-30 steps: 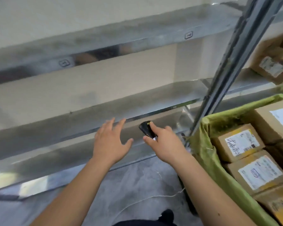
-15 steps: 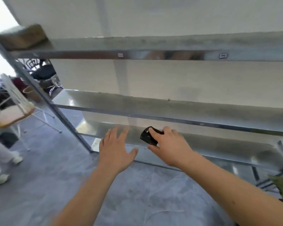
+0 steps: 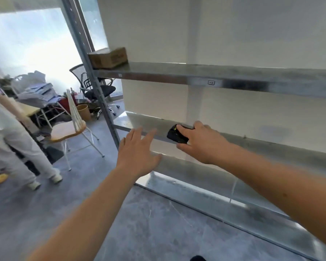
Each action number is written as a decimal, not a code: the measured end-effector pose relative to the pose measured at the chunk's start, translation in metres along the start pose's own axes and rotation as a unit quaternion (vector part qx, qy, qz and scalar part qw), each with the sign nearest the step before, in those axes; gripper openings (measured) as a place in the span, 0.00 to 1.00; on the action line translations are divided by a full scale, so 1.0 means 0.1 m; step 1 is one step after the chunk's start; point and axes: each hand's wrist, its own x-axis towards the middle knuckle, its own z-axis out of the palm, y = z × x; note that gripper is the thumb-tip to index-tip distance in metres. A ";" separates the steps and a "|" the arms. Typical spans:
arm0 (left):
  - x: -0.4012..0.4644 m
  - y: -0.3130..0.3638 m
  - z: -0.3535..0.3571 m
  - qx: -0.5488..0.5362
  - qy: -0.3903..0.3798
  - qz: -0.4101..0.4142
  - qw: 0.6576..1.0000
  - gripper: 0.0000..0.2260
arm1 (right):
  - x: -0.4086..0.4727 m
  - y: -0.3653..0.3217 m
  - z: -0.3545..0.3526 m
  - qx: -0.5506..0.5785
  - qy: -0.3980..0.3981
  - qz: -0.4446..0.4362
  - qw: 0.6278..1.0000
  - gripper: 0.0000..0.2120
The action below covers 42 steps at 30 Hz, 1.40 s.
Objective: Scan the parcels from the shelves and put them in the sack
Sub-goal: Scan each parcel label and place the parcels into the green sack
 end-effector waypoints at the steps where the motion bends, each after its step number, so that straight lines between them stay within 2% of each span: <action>1: 0.08 -0.06 -0.05 0.001 0.011 -0.001 1.000 0.39 | 0.11 -0.06 -0.05 -0.009 0.010 -0.007 1.000 0.33; 6: 0.56 -0.46 -0.22 0.011 0.055 0.006 0.998 0.38 | 0.71 -0.27 -0.19 -0.012 0.035 -0.025 0.999 0.32; 15: 1.77 -1.25 -0.31 0.024 0.041 0.005 0.999 0.41 | 2.13 -0.43 -0.27 -0.009 0.067 -0.053 0.996 0.34; 23: 2.73 -1.98 -0.60 0.019 0.067 -0.005 0.998 0.39 | 3.37 -0.72 -0.58 -0.007 0.089 -0.096 0.991 0.35; 28: 3.42 -2.43 -0.82 0.045 0.072 0.005 0.996 0.39 | 4.02 -0.84 -0.77 -0.012 0.097 -0.084 0.992 0.35; 31: 3.87 -2.66 -0.96 0.049 0.070 0.028 0.996 0.39 | 4.36 -0.90 -0.84 0.011 0.104 -0.063 0.992 0.41; 36: 4.62 -2.92 -1.15 0.038 0.081 0.077 0.993 0.31 | 4.88 -1.11 -0.84 -0.026 0.099 -0.007 0.995 0.34; 39: 5.10 -3.06 -1.18 0.042 0.071 0.069 0.994 0.27 | 5.16 -1.24 -0.84 -0.033 0.091 0.019 0.995 0.34; 42: 5.52 -3.11 -1.20 0.012 0.042 0.042 0.998 0.28 | 5.37 -1.31 -0.86 -0.041 0.089 0.054 0.994 0.33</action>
